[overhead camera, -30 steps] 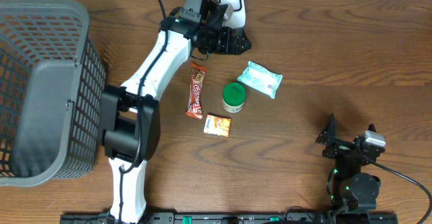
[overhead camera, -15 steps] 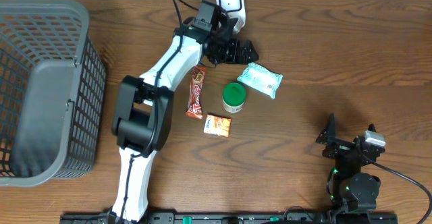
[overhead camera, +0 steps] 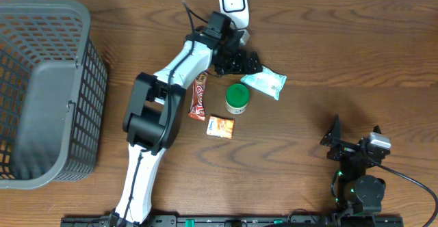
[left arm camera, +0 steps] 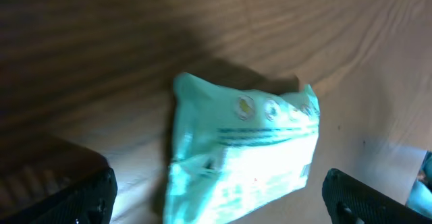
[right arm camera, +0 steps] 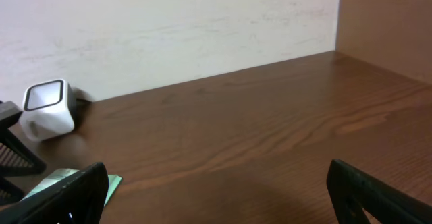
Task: Scan the item barcode
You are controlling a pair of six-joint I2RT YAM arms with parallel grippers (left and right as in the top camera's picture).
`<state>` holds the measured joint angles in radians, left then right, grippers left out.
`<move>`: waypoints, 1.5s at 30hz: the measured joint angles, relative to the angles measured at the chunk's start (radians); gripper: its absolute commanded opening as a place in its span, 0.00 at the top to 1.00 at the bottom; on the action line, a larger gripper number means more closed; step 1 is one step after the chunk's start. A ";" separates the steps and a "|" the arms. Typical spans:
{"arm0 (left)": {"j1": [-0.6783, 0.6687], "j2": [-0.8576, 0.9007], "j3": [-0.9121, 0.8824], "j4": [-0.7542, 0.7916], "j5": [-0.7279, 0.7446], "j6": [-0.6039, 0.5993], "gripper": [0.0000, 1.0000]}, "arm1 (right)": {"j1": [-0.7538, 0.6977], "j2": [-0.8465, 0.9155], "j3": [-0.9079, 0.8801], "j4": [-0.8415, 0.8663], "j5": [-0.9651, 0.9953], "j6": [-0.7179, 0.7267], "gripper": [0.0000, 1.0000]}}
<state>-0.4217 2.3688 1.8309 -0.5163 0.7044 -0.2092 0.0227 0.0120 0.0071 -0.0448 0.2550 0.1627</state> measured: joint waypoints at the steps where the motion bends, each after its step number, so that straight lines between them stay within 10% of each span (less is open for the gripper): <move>1: -0.010 0.001 0.003 -0.007 0.000 0.000 0.02 | 0.000 0.000 0.000 0.000 0.000 0.000 0.01; 6: -0.056 0.014 0.027 -0.053 0.011 0.000 0.04 | 0.000 0.000 0.000 0.000 0.000 0.000 0.01; 11: -0.082 0.049 0.040 -0.089 0.058 -0.008 0.92 | 0.000 0.000 0.000 0.000 0.000 0.000 0.01; 29: -0.063 0.102 0.041 -0.103 0.158 -0.079 0.93 | 0.000 0.000 0.000 0.000 0.000 0.000 0.01; 41: 0.087 -0.221 0.008 -0.204 -0.194 -0.079 0.92 | 0.000 0.000 0.000 0.000 0.000 0.000 0.01; 45: 0.097 -0.302 0.014 -0.200 -0.188 -0.078 0.45 | 0.000 0.000 0.000 0.000 0.000 0.000 0.01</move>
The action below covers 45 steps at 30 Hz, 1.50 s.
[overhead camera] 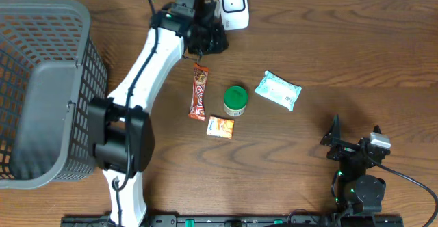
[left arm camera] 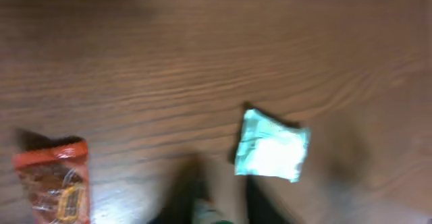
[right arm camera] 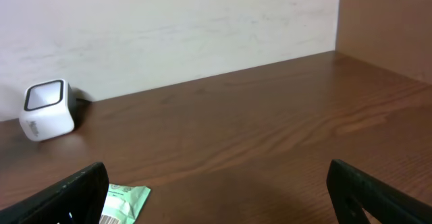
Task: Scan the item barcode
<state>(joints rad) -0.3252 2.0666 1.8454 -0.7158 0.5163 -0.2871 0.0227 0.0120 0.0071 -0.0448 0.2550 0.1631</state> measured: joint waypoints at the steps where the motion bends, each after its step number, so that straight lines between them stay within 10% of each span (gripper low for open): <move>1: -0.003 -0.002 0.000 0.001 0.012 0.000 0.36 | 0.000 0.000 0.000 0.000 0.000 0.000 0.01; 11: -0.134 0.108 -0.005 0.011 0.071 0.058 0.22 | 0.000 0.000 0.000 0.000 0.000 0.000 0.01; 32: -0.383 0.285 -0.006 0.203 -0.341 -0.034 0.17 | 0.000 0.000 0.000 0.000 0.000 0.000 0.01; 34: -0.379 0.288 0.000 0.230 -0.348 -0.044 0.24 | 0.000 0.000 0.000 0.001 0.000 0.000 0.01; 37: -0.375 0.295 0.000 0.230 -0.344 -0.058 0.62 | 0.000 0.000 0.000 0.000 0.000 0.000 0.01; 45: -0.370 0.294 0.004 0.221 -0.344 -0.074 0.93 | 0.000 0.000 0.000 0.000 0.000 0.000 0.01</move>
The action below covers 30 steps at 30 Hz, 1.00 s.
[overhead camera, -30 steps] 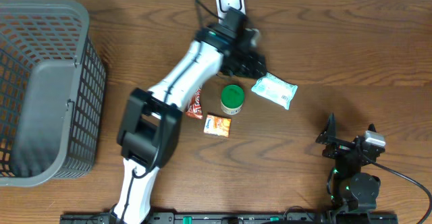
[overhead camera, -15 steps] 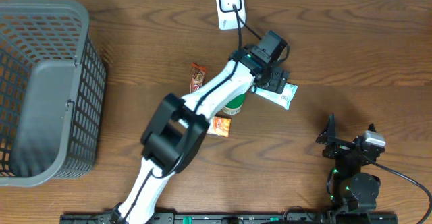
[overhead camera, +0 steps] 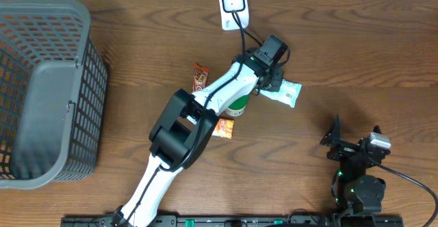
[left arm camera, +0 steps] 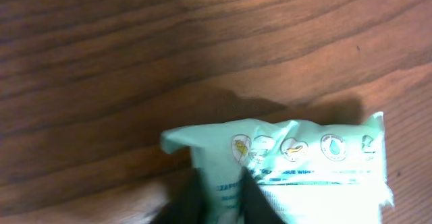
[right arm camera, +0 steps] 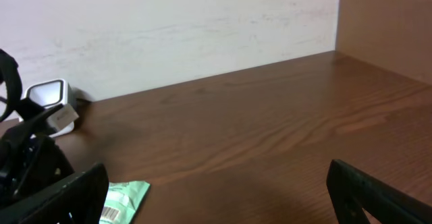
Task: Scan the item barcode
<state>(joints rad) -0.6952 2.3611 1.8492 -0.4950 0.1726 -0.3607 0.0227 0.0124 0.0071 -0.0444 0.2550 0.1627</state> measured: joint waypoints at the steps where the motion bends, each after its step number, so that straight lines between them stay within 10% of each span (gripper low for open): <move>1: 0.003 -0.001 0.003 -0.009 0.003 -0.002 0.93 | 0.000 0.000 0.000 0.000 0.000 0.000 0.01; 20: 0.264 -0.155 0.006 -0.239 -0.284 0.044 0.93 | 0.000 0.000 0.000 0.000 0.000 0.000 0.01; 30: 0.316 -0.261 0.006 -0.263 -0.150 0.041 0.92 | 0.000 0.000 0.000 0.000 0.000 0.000 0.01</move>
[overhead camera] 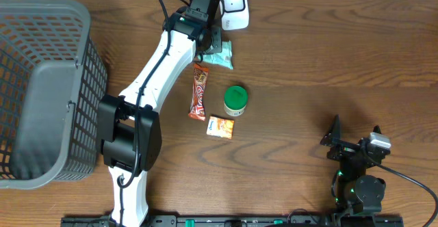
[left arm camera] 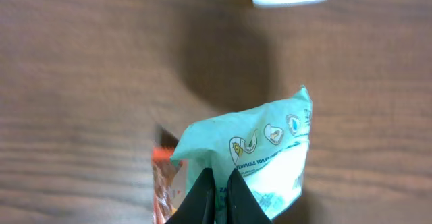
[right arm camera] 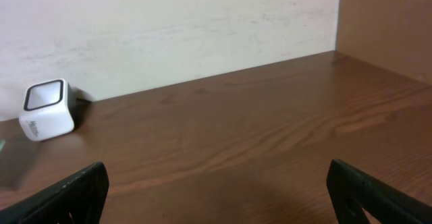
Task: Scan the item barcode
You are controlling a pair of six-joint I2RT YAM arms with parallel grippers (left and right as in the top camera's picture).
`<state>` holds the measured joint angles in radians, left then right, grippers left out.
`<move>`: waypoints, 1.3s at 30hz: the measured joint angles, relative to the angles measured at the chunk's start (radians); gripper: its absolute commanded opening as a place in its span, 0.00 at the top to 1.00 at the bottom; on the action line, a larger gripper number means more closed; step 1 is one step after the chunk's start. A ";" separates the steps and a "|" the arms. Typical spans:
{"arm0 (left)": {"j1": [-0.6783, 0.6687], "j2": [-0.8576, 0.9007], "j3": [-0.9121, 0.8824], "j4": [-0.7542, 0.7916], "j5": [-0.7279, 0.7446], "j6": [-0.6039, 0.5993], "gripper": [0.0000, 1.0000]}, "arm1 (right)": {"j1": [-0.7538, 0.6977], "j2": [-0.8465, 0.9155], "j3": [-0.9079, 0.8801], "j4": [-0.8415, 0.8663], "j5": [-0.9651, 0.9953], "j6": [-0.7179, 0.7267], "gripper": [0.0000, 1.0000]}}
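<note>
My left gripper [left arm camera: 219, 197] is shut on a mint-green pack of wipes [left arm camera: 260, 153], holding it in the air. In the overhead view the pack [overhead camera: 222, 52] hangs just below and left of the white barcode scanner [overhead camera: 233, 1] at the table's back edge. The scanner's lower edge shows at the top of the left wrist view. My right gripper [right arm camera: 216, 204] rests open at the front right, its fingers [right arm camera: 74, 190] wide apart, with the scanner [right arm camera: 46, 109] far off to its left.
An orange snack bar [overhead camera: 199, 90], a green round tub [overhead camera: 236, 99] and a small orange packet [overhead camera: 220, 126] lie mid-table. A large grey mesh basket [overhead camera: 41, 90] stands at the left. A wooden wall [right arm camera: 385, 28] rises at the right.
My left gripper, then shut on the wipes pack right of the green tub, now holds it lifted beside the scanner, above the snack bar's top end. The right arm has not moved.
First my left gripper stood open over the wipes pack near the scanner. Then it was up by the scanner, shut and empty, with the pack lying further right. Then it was shut on the pack there, and now holds it by the scanner.
</note>
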<state>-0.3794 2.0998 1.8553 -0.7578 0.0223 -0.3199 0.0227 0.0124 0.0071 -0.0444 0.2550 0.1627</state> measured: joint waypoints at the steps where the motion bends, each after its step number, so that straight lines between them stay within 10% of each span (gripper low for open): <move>1: 0.000 0.000 0.000 -0.013 0.014 -0.005 0.93 | 0.000 0.000 0.000 0.000 0.000 0.000 0.01; 8: 0.000 0.000 0.000 -0.107 0.104 -0.032 0.92 | 0.000 0.000 0.000 0.000 0.000 0.000 0.01; 11: 0.000 0.000 -0.006 -0.113 0.115 -0.041 0.25 | 0.000 0.000 0.000 0.000 0.000 0.000 0.01; 15: 0.000 0.000 -0.018 -0.113 0.128 -0.047 0.00 | 0.000 0.000 0.000 0.000 0.000 0.000 0.01; 39: 0.173 0.044 -0.080 -0.087 0.546 -0.031 0.03 | 0.000 0.000 0.000 0.000 0.000 0.000 0.00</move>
<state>-0.2066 2.1441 1.7748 -0.8444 0.5678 -0.3508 0.0227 0.0124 0.0071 -0.0444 0.2550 0.1627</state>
